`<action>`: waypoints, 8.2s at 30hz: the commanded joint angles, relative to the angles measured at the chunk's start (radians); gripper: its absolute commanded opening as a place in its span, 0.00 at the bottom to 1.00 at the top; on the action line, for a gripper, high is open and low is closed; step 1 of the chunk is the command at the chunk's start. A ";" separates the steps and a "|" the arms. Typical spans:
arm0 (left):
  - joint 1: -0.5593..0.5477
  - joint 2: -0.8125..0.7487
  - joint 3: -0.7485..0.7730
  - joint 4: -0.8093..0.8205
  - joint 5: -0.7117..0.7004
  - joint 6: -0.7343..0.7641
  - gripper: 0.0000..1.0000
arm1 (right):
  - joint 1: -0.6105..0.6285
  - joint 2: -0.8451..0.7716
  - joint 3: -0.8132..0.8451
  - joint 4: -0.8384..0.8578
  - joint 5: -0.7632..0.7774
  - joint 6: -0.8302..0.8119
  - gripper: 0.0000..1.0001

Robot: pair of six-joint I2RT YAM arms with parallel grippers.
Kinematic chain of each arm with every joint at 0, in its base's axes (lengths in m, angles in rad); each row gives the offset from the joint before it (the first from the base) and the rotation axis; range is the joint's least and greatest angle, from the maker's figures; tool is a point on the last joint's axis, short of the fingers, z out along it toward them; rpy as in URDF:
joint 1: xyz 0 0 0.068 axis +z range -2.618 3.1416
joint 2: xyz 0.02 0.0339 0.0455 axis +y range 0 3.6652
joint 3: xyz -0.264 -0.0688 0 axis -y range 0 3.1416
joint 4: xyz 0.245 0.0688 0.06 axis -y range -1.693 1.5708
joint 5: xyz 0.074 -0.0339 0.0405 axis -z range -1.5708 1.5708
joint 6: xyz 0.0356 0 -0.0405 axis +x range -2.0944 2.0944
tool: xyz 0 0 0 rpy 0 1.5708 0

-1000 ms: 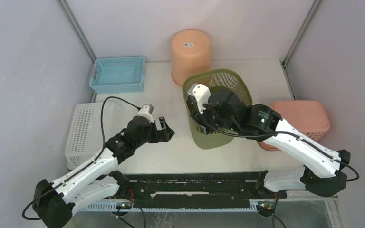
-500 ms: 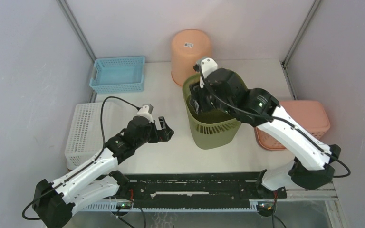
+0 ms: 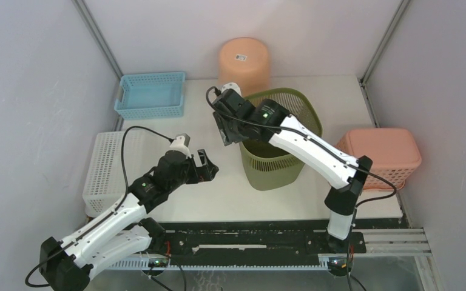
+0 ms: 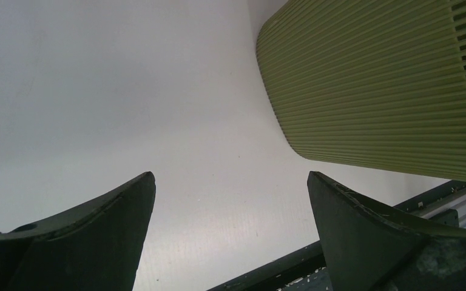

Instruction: Turn the large container upside down

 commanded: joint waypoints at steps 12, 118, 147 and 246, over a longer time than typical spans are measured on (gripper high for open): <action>-0.004 -0.037 -0.042 0.019 -0.011 -0.023 1.00 | 0.006 0.131 0.101 -0.240 0.017 0.076 0.39; 0.000 -0.388 0.488 -0.405 -0.154 -0.019 1.00 | -0.390 0.314 -0.790 2.697 -0.684 1.613 0.00; 0.000 -0.391 0.465 -0.405 -0.191 -0.009 1.00 | -0.294 0.672 -0.591 2.701 -0.652 1.740 0.16; -0.001 1.270 1.127 -0.043 -0.163 -0.082 0.61 | -0.588 -1.365 -1.528 0.695 -0.575 0.390 0.86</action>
